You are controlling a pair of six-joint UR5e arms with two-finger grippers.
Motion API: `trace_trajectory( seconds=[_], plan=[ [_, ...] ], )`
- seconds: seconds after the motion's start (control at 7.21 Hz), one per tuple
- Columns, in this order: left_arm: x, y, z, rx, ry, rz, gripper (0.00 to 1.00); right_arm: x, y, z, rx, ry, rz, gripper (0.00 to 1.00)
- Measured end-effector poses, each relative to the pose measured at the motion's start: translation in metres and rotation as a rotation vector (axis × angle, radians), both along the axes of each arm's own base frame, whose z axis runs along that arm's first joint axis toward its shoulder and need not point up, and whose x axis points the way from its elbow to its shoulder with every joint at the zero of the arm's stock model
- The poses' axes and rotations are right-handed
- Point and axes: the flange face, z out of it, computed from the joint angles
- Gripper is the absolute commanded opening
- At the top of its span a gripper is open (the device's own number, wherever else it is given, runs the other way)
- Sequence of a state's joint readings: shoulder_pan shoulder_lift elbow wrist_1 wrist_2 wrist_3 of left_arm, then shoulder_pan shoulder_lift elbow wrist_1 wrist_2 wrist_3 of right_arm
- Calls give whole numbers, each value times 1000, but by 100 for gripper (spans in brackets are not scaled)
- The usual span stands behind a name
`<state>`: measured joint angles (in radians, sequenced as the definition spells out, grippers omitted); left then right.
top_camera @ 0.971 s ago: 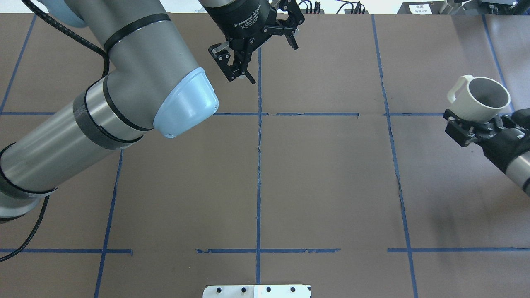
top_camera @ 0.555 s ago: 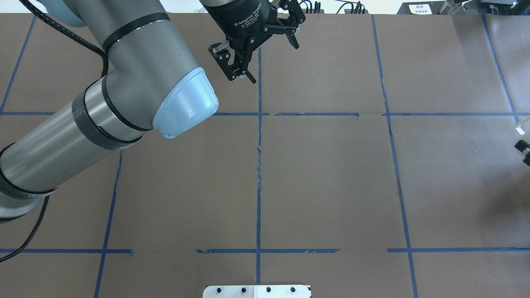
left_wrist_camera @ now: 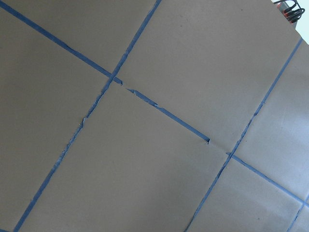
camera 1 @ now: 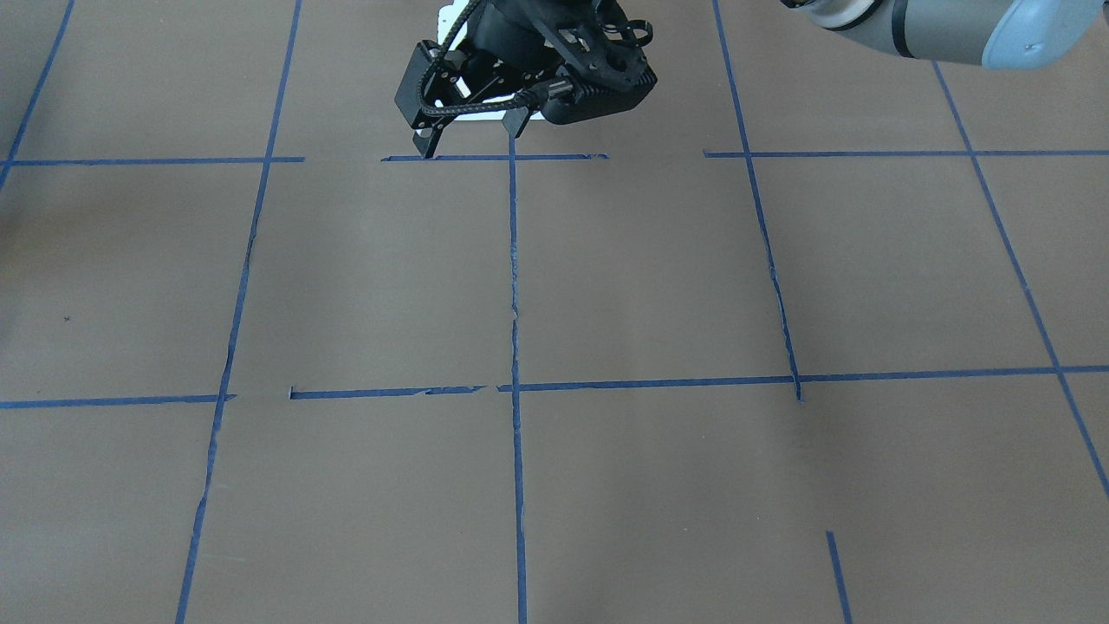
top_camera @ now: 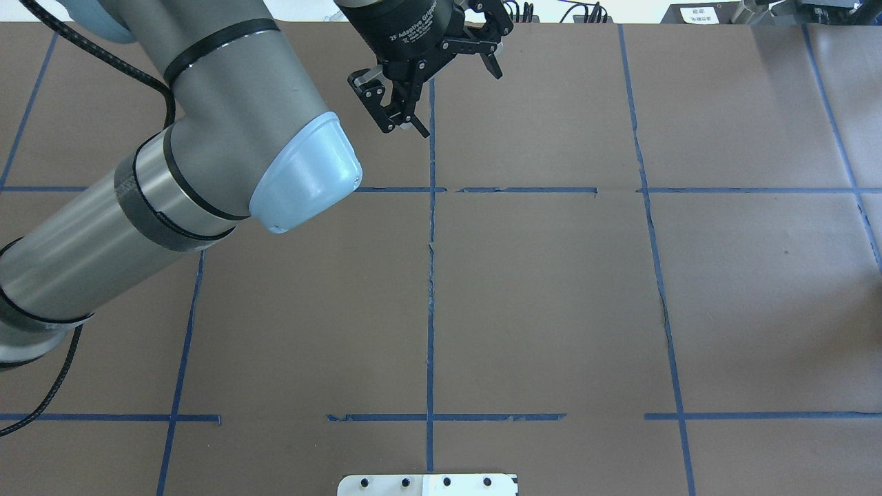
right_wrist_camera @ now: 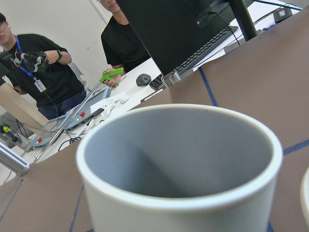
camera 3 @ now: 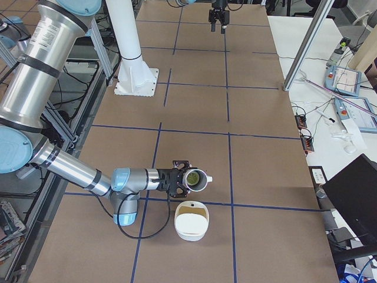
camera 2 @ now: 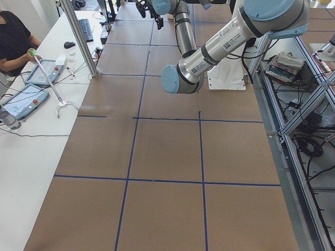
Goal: Left arm hands cup to right arm to dump lemon
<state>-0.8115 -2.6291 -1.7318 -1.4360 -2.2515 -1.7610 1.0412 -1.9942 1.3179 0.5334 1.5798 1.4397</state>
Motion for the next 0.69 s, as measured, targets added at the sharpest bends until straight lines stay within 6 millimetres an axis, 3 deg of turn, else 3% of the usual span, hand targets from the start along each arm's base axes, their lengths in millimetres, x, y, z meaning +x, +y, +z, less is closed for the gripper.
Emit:
trace_trajectory(
  seconds=[0.42, 0.69],
  plan=[
    [-5, 0, -2, 6, 5, -7, 100, 18, 3, 7, -127, -405, 63, 6],
    [-10, 1, -6, 11, 10, -10, 100, 22, -9, 7, -199, -658, 97, 7]
  ],
)
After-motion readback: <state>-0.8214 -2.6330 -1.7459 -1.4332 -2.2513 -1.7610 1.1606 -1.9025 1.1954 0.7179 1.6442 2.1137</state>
